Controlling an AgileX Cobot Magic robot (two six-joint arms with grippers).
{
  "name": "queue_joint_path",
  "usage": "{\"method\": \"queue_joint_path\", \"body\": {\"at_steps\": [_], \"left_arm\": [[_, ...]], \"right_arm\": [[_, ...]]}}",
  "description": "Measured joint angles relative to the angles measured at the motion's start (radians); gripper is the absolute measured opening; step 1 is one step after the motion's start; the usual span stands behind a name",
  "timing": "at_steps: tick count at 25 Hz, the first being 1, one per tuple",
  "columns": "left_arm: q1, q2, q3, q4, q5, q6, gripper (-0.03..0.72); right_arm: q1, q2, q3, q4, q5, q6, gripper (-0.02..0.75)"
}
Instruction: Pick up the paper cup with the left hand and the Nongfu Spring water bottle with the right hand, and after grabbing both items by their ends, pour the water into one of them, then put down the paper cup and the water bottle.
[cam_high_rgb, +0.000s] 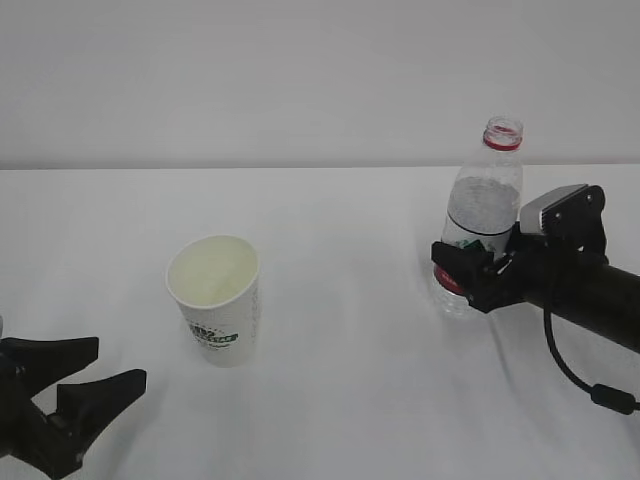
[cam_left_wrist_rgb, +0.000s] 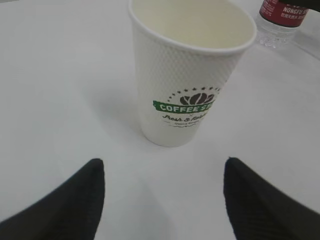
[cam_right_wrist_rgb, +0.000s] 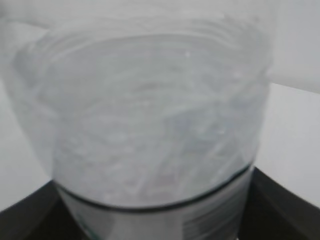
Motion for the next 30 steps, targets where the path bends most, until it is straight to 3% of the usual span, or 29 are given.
{"method": "queue_joint_path", "body": {"at_steps": [4,16,30], "left_arm": [[0.0,0.0,0.0,-0.004,-0.001,0.0,0.542],[0.0,0.0,0.0,-0.005,-0.001,0.0,0.542],[0.0,0.0,0.0,-0.005,-0.001,0.0,0.54]], "right_arm": [[0.001,0.0,0.0,0.0,0.0,0.0,0.522],[0.001,0.0,0.0,-0.002,0.0,0.0,0.414],[0.001,0.0,0.0,0.0,0.0,0.034,0.407]]}}
